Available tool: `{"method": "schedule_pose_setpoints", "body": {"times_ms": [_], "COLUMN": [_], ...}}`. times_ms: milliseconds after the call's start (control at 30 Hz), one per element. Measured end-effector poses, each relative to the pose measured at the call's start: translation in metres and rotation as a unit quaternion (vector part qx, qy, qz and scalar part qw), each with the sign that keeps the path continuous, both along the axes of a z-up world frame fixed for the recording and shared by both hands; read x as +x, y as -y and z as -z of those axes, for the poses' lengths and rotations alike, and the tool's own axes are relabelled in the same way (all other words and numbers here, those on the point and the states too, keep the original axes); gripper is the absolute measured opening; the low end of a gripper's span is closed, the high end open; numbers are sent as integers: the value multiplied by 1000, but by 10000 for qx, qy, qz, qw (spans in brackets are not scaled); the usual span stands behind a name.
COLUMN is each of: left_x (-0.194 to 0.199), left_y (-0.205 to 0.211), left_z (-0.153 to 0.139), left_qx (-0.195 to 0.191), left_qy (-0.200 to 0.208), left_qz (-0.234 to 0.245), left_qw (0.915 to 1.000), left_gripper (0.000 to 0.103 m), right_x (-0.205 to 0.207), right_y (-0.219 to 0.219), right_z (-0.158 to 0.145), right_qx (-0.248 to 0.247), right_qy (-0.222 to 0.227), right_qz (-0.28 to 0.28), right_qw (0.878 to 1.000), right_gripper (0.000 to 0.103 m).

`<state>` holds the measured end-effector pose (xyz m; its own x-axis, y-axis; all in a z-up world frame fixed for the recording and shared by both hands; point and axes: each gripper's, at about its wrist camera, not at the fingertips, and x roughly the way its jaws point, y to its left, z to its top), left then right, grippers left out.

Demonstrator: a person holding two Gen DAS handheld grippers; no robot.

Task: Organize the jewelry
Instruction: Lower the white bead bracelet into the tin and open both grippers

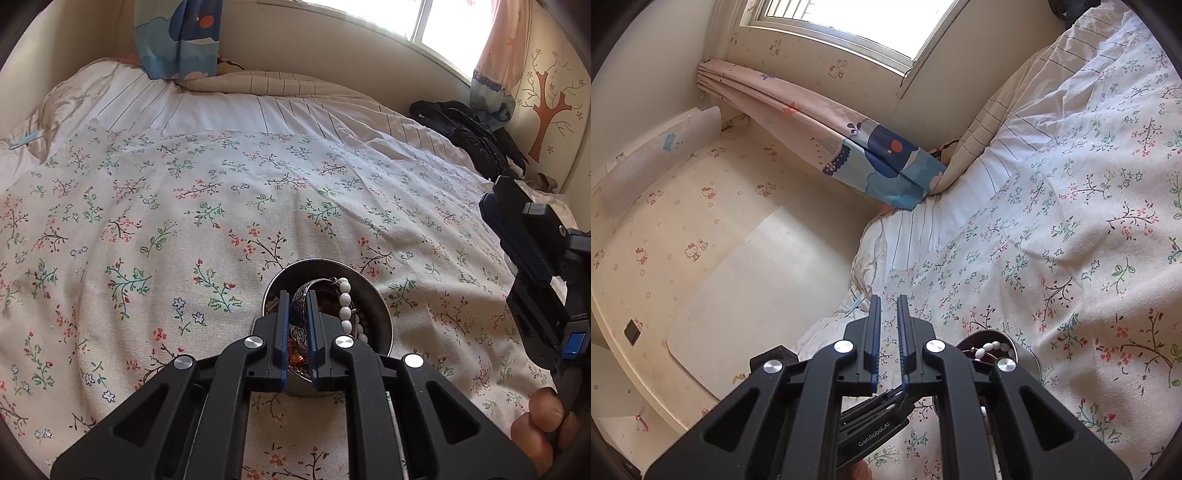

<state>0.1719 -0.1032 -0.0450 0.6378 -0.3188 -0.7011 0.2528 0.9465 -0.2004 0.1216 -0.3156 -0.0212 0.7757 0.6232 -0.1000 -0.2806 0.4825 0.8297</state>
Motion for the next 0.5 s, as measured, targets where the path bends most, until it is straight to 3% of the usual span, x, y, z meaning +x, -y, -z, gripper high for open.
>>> {"method": "schedule_pose_setpoints", "body": {"times_ms": [167, 333, 500], "left_x": [5, 5, 4], "left_y": [-1, -8, -22], "left_z": [6, 1, -6], "left_qx": [19, -52, -196], "left_qy": [-200, -123, 30], "left_qz": [-46, -163, -452], "left_qw": [9998, 9998, 9988], "left_gripper": [11, 14, 28], "right_x": [1, 0, 0], "right_y": [1, 3, 3], "right_z": [1, 1, 2], "right_qx": [6, 19, 31], "right_qy": [-40, -43, -44], "right_qz": [21, 36, 26], "right_qw": [10000, 10000, 10000], "right_gripper": [11, 11, 11]}}
